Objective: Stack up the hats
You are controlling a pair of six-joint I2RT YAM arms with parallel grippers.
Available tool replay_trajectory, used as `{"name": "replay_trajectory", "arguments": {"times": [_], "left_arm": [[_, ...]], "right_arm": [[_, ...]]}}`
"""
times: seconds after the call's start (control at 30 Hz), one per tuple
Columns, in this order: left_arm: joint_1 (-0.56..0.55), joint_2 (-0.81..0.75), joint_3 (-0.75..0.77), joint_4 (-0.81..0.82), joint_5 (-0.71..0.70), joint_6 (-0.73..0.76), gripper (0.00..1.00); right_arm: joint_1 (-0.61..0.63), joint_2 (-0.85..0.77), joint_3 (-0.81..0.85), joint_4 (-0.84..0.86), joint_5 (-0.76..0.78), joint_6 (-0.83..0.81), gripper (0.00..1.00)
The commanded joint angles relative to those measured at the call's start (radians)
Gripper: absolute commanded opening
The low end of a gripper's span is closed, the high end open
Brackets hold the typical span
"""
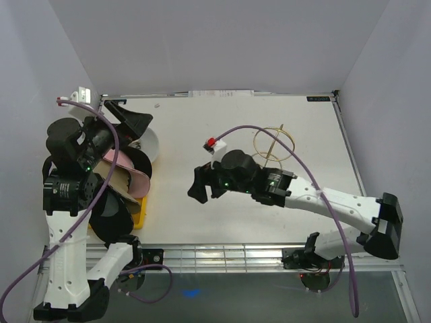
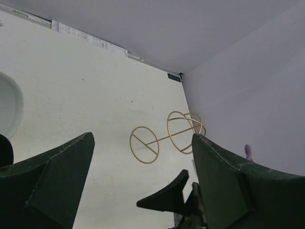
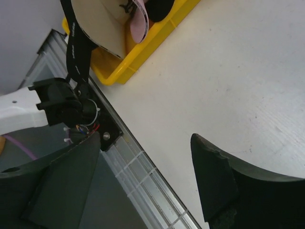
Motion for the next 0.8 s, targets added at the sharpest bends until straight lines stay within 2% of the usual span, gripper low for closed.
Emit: {"name": "replay_trajectory", "arguments": {"times": [0.0,0.23,0.33,0.43,0.5,0.63,0.77], "left_arm": [[-0.001,-0.057,0.053,-0.086,-0.092,-0.042,0.93],[-0.002,-0.104,0.187,-0.302,-0.208,-0.063,0.92],[-0.002,-0.101,0.305,-0.439,-0.196,-0.067,0.91],[-0.002,-0.050,0.502,-0.586,-0.202,-0.045,0.91],[-0.002,-0.050,0.610,-0.619,-0.193,-0.044,0.91],[-0.002,-0.082,0.658,-0.669,-0.161,-0.059,0.91],[-0.002,-0.126,0.607,-0.686,-0.147,-0.064,0.91]], "right_arm": [[0.096,0.093,0.058,0.167,0.087,0.009,0.79],[0.222,0.406,0.277,0.215,0.079,-0.029,0.71],[0.247,0.503,0.365,0.228,0.056,-0.040,0.68],[0.268,0.576,0.408,0.254,0.033,-0.035,0.66],[0.280,0.615,0.457,0.256,0.018,-0.031,0.65],[0.299,0.727,0.543,0.284,-0.007,-0.032,0.63],[0.317,0.788,0.600,0.293,0.002,-0.020,0.62]]}}
